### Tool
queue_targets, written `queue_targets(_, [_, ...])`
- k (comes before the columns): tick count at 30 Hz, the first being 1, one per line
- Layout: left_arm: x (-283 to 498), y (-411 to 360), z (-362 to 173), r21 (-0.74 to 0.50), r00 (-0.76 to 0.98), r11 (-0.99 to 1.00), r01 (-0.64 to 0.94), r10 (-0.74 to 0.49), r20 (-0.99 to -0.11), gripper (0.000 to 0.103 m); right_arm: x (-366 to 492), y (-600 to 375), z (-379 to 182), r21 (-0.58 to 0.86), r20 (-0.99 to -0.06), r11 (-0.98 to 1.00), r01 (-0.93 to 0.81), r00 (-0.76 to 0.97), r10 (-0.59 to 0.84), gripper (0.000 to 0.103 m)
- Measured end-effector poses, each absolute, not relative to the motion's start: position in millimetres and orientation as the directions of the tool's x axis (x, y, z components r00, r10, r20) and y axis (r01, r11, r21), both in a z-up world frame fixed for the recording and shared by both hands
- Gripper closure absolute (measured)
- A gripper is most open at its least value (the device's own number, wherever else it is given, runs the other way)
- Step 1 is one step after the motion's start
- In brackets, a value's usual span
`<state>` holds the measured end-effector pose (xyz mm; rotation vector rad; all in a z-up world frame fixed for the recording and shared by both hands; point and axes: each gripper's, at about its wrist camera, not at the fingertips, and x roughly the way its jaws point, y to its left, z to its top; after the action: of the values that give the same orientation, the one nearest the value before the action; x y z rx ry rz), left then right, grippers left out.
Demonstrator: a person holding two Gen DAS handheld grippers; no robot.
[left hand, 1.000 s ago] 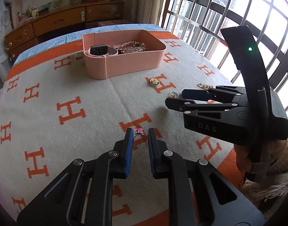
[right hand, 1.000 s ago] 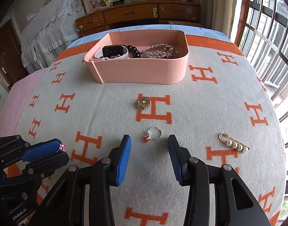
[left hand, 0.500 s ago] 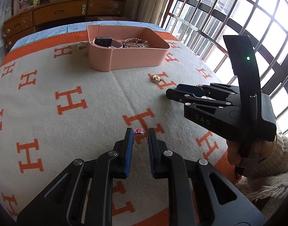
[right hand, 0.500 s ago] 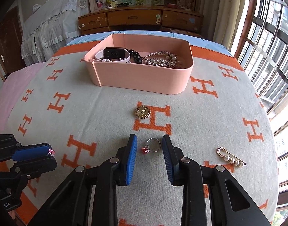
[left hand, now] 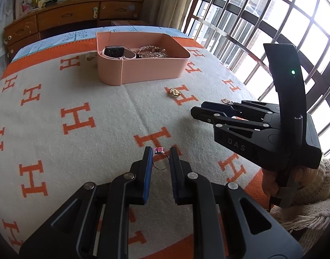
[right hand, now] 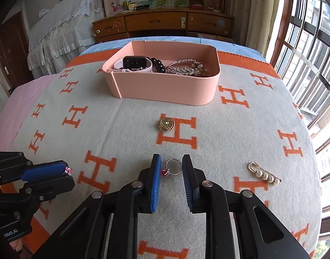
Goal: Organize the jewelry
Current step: 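Carry both rings into the pink box and open both tools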
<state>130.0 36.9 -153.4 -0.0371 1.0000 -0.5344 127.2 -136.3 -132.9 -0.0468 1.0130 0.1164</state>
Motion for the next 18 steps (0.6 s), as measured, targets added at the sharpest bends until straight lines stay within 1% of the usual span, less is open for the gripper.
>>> queue_targets(4, [141, 37, -134, -0.261, 0.441, 0.881, 0.395, -0.431, -0.787, 0.09, 122, -136, -111, 0.026, -0.831, 0.989, -0.146, 0.547, 0.103, 0.083])
queue_targets(8, [164, 37, -96, -0.247, 0.477, 0.888, 0.387, -0.422, -0.771, 0.09, 128, -139, -73, 0.054, -0.798, 0.985, -0.164, 0.585, 0.141, 0.083])
queue_targets(14, [212, 24, -30, -0.165, 0.584, 0.908, 0.385, -0.378, -0.718, 0.09, 163, -154, -10, 0.11, -0.736, 0.982, -0.157, 0.651, 0.186, 0.083])
queue_targets(18, [251, 13, -10, -0.157, 0.623, 0.921, 0.357, -0.36, -0.694, 0.09, 198, -168, 12, 0.146, -0.716, 0.981, -0.131, 0.669, 0.196, 0.083])
